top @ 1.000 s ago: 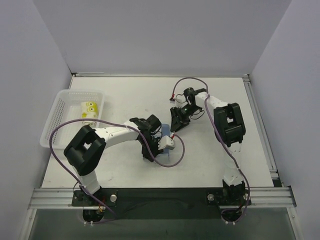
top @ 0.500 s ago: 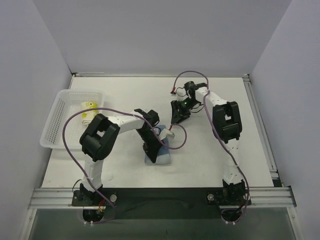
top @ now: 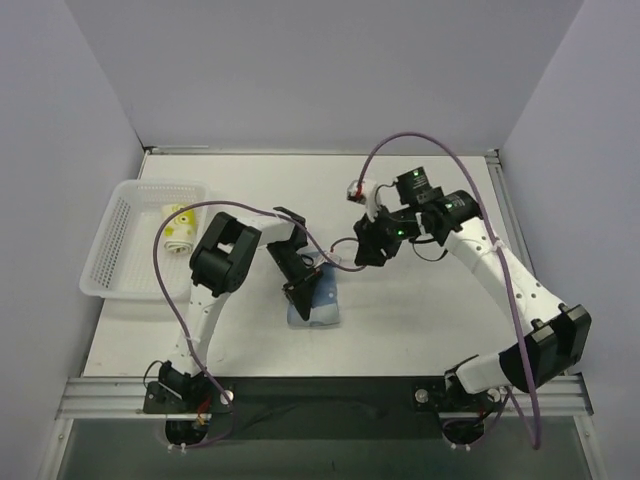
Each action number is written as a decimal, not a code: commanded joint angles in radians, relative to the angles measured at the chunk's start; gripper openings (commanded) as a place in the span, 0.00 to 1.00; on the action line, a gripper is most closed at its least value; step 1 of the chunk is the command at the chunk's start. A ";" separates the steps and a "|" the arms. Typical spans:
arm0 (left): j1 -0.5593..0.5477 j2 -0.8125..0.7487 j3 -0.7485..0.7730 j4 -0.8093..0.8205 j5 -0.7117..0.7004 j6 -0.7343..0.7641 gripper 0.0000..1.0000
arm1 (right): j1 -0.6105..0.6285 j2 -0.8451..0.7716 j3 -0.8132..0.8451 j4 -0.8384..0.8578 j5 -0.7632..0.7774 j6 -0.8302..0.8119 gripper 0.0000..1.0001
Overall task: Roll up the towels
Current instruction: Roll the towel
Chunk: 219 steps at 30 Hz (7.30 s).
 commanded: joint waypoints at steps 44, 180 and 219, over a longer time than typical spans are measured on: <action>0.358 -0.122 0.079 0.062 -0.085 -0.024 0.47 | 0.505 0.455 -0.236 0.076 0.073 -0.289 0.00; 0.447 -0.186 0.377 0.099 -0.199 -0.049 0.61 | 0.300 0.648 0.052 -0.246 -0.091 -0.298 0.00; -0.283 -0.702 -0.738 0.985 -0.749 0.164 0.42 | 0.203 1.169 0.595 -0.814 -0.401 -0.461 0.14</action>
